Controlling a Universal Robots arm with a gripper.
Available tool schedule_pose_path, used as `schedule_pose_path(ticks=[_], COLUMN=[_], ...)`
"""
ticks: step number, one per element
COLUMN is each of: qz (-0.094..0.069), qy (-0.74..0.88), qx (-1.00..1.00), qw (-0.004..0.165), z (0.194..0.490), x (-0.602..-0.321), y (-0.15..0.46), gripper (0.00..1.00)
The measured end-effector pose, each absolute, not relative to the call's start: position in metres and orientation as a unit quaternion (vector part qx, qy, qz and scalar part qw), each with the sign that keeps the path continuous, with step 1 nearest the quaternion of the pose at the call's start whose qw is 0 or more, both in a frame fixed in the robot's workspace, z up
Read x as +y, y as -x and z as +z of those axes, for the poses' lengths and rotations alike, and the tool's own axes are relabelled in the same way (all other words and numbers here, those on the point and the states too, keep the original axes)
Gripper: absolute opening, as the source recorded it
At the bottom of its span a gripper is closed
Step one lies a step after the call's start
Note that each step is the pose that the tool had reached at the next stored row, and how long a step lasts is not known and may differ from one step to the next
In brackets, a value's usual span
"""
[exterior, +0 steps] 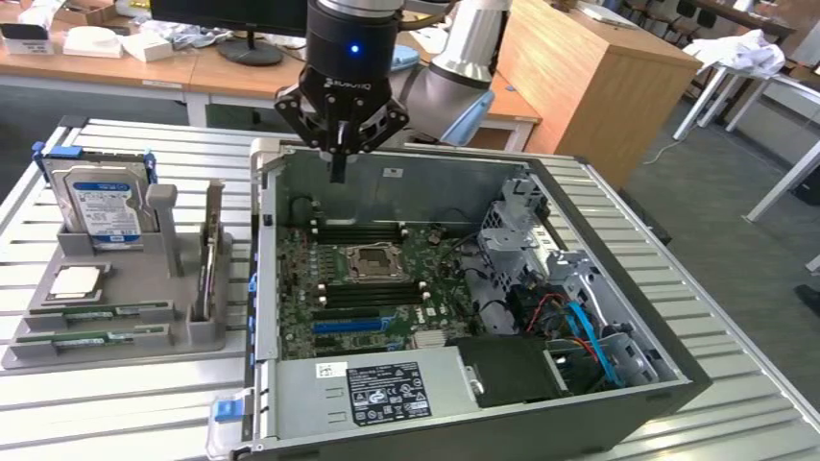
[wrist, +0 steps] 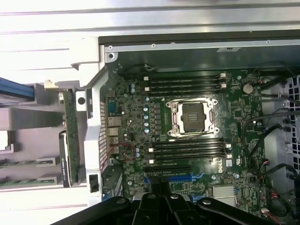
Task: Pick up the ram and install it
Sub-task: 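Reach for the ram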
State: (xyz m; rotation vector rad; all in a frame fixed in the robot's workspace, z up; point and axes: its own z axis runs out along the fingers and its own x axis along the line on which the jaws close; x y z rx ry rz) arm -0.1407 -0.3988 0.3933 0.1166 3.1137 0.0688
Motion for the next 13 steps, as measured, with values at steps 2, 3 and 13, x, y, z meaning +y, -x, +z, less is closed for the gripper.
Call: schedule_pose_path(ticks=[2, 3, 13], qz=[0.022, 0.022, 0.022], qy=[-0.037, -0.037, -0.037], qx=[0.999, 0.999, 0.999], qw=[0.012, 0.012, 0.012], z=[0.393, 0.393, 0.393], x=[-0.399, -0.399, -0.399], y=[0.144, 0.145, 0.161], gripper=[0.1, 0.1, 0.1])
